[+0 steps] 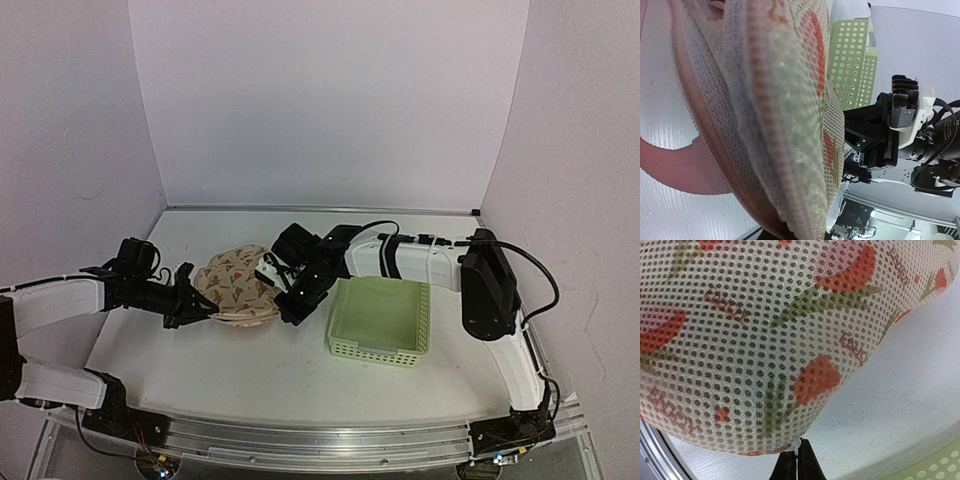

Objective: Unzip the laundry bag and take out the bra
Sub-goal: Adjust the laundry bag at the center of the board.

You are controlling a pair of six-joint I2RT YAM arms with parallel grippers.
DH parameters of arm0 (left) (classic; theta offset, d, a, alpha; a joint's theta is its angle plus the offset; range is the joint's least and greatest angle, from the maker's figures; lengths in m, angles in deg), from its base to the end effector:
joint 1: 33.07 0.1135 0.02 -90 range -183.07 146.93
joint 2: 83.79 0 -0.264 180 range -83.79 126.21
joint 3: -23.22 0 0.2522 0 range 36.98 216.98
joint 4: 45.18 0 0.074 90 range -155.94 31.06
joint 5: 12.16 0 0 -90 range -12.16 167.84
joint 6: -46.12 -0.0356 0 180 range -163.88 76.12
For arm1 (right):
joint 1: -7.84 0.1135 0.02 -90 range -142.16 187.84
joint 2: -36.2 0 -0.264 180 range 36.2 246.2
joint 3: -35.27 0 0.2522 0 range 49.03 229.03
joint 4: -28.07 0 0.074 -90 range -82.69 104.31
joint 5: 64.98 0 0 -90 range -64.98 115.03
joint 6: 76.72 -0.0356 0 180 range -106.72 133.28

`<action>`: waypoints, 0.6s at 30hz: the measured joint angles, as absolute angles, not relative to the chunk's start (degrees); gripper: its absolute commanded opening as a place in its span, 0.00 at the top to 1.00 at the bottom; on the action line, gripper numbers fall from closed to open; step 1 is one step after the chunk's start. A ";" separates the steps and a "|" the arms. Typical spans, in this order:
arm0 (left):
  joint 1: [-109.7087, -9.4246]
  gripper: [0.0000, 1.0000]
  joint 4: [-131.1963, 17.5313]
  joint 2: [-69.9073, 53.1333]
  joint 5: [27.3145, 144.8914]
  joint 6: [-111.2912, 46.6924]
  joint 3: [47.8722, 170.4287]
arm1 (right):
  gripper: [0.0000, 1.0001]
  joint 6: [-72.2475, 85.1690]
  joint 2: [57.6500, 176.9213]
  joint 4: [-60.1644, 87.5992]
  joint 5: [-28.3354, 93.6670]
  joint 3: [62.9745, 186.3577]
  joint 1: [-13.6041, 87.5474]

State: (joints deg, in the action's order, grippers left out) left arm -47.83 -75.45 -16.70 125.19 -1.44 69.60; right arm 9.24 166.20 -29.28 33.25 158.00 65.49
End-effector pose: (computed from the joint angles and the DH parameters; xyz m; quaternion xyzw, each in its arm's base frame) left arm 0.2011 -0.0801 0.1913 -0.0763 0.8703 -0.4787 0.0874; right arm 0.2561 0.4139 0.1851 -0.4529 0.8614 0.1724 0.1522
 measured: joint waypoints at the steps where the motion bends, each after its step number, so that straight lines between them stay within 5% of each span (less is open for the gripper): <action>1: -47.81 1.00 -75.47 -17.03 125.35 -1.71 69.65 | 1.00 9.24 166.42 -29.50 33.49 158.42 65.43; 18: -46.74 1.00 -77.13 -11.41 123.10 -1.88 71.79 | 1.00 7.60 167.12 -25.67 38.41 152.93 66.80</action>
State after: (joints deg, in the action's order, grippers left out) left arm -46.74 -77.13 -11.41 123.10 -1.88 71.79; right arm 7.60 167.12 -25.67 38.41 152.93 66.80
